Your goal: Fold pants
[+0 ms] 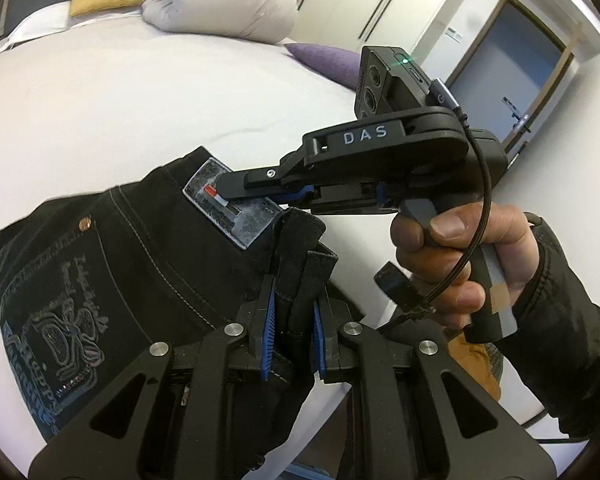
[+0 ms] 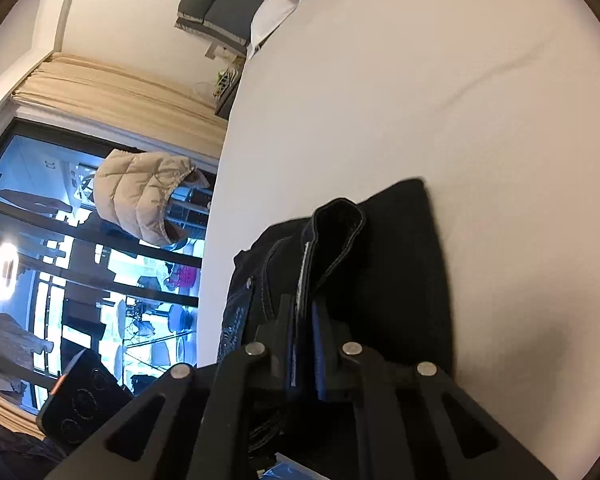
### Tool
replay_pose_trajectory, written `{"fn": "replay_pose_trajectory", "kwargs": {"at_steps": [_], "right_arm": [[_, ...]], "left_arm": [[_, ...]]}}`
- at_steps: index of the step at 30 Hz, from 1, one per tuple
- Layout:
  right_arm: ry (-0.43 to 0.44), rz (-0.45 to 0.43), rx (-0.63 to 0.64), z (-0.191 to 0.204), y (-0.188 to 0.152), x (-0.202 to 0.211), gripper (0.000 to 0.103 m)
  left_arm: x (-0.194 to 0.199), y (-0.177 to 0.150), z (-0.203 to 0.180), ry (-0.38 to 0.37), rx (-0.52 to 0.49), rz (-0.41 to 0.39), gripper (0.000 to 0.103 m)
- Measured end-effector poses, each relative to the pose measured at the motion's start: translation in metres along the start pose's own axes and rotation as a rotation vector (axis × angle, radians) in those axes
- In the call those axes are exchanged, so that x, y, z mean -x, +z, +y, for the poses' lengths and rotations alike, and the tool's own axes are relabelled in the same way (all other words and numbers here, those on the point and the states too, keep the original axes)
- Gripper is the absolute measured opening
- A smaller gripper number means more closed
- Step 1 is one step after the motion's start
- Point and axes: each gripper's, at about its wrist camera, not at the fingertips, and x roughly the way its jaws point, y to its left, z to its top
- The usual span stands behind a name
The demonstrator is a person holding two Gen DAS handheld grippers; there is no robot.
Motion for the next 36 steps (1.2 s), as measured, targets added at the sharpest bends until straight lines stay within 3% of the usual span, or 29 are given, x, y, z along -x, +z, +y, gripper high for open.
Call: {"fn": "replay_pose_trajectory", "kwargs": {"at_steps": [8, 10, 11, 13, 15, 17, 18, 20, 21, 26, 29, 30, 32, 33, 35, 36], "right_arm": [[-0.019, -0.023, -0.055, -0.032, -0.001, 0.017, 0.010], [-0.018, 0.000, -0.074, -0.043, -0.003, 0.012, 0.011], [-0.027, 0.010, -0.094, -0.050, -0.004, 0.008, 0.016], [-0.029, 0.014, -0.137, -0.068, -0.008, 0.002, 0.018], [0.001, -0.014, -0.162, -0.074, -0.012, 0.008, 0.018], [-0.033, -0.040, -0.140, -0.068, -0.014, 0.018, 0.028], [-0.059, -0.049, -0.130, -0.065, -0.015, 0.024, 0.028], [-0.090, -0.070, -0.108, -0.055, -0.016, 0.038, 0.028], [-0.077, -0.083, -0.087, -0.046, -0.016, 0.044, 0.028], [-0.043, -0.074, 0.029, 0.005, -0.029, 0.047, 0.028], [-0.151, 0.009, 0.098, 0.017, -0.044, 0.021, 0.028], [-0.227, 0.055, 0.105, 0.014, -0.052, 0.007, 0.028], [-0.304, 0.085, 0.101, 0.006, -0.061, -0.008, 0.013], [-0.320, 0.067, 0.108, 0.004, -0.063, -0.008, 0.010], [-0.305, 0.047, 0.069, -0.004, -0.063, -0.003, 0.000], [-0.294, 0.044, 0.023, -0.010, -0.061, 0.000, 0.000]], "left_arm": [[-0.019, 0.001, -0.007, -0.014, -0.026, 0.036, 0.014], [-0.034, -0.004, -0.004, -0.005, -0.022, 0.087, 0.015], [-0.041, -0.009, 0.001, 0.001, -0.014, 0.119, 0.016], [-0.043, -0.014, 0.008, -0.017, 0.024, 0.134, 0.020], [-0.034, -0.014, 0.011, -0.054, 0.049, 0.138, 0.026], [-0.015, -0.012, 0.014, -0.087, 0.075, 0.141, 0.029], [-0.004, -0.012, 0.015, -0.094, 0.080, 0.128, 0.032], [0.026, -0.012, 0.021, -0.098, 0.089, 0.088, 0.067], [0.038, -0.013, 0.026, -0.092, 0.094, 0.058, 0.070], [0.073, -0.018, 0.083, 0.046, 0.165, -0.018, 0.070], [0.073, -0.012, 0.108, 0.108, 0.187, -0.024, 0.070], [0.069, -0.011, 0.116, 0.138, 0.180, -0.011, 0.070], [0.054, -0.004, 0.130, 0.172, 0.180, 0.037, 0.064], [0.045, -0.005, 0.138, 0.188, 0.184, 0.067, 0.062], [0.031, -0.010, 0.152, 0.221, 0.180, 0.117, 0.054], [0.029, -0.015, 0.151, 0.242, 0.158, 0.119, 0.054]]}}
